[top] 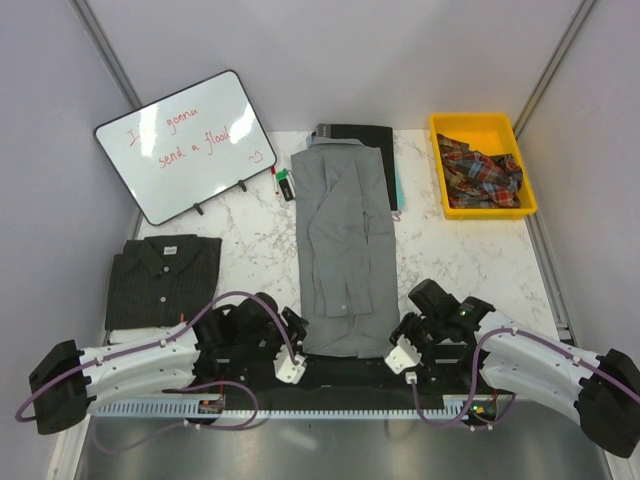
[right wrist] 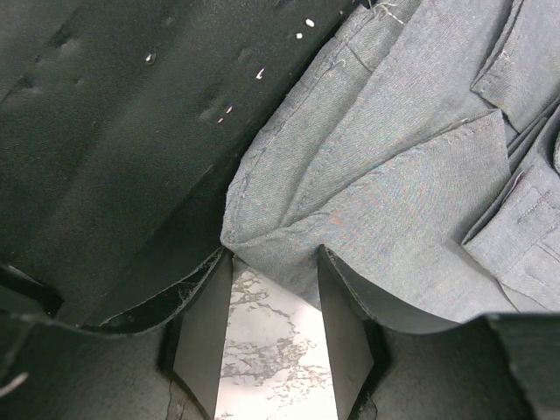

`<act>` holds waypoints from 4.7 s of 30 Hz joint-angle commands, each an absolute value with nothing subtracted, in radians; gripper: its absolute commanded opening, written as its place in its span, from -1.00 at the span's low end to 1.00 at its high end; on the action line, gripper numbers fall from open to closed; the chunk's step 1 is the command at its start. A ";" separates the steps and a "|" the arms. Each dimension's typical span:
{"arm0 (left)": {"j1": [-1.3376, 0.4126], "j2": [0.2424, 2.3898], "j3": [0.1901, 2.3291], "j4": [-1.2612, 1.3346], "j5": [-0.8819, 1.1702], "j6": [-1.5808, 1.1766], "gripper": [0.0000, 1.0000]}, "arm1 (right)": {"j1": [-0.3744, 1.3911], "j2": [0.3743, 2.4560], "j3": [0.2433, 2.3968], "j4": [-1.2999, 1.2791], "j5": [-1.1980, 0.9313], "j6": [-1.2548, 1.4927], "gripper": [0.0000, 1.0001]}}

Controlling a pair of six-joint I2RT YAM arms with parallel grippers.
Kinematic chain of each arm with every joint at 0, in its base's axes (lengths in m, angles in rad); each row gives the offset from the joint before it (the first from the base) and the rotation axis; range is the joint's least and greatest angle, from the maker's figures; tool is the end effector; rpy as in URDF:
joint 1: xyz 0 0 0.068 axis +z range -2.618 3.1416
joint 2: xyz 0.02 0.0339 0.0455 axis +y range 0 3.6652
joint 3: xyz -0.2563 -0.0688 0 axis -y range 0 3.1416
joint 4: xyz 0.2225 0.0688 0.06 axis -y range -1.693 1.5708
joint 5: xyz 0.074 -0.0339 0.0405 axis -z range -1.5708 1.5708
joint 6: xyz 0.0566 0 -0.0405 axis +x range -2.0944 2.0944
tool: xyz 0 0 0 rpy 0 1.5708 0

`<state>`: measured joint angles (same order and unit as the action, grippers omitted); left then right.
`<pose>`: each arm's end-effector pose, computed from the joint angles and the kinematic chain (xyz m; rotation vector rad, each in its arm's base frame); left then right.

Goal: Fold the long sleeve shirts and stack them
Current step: Fold the shirt

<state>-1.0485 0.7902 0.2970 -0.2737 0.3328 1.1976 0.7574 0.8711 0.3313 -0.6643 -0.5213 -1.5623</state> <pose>0.0617 -0.1443 0.1546 2.1445 0.8478 -0.3124 0.0684 0.1035 0.1318 -2.4083 0.9107 0.4443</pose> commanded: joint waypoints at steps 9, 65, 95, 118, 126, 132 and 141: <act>-1.058 0.956 0.216 -0.040 0.319 1.256 0.34 | 0.779 0.887 0.380 -0.623 -0.522 -1.522 -0.06; -0.902 0.765 0.525 -0.221 0.439 0.854 -0.96 | 0.631 0.986 0.830 -0.733 -0.601 -1.224 -1.00; -0.515 1.433 0.675 0.202 0.571 1.015 -0.96 | 0.344 1.534 0.976 -0.413 -0.660 -1.358 -1.00; -0.394 1.286 0.896 -0.259 0.730 0.492 0.01 | 0.245 1.506 1.259 -0.714 -0.716 -0.763 -0.02; -0.538 1.432 0.880 -0.258 0.681 0.308 -0.08 | 0.298 1.652 1.186 -0.662 -0.894 -0.448 -0.34; -0.587 1.540 0.882 -0.279 0.641 0.313 -0.10 | 0.341 1.755 1.108 -0.603 -0.834 -0.370 -0.34; -0.666 1.672 0.922 -0.393 0.548 0.319 -0.15 | 0.353 1.760 0.948 -0.525 -0.793 -0.241 -0.37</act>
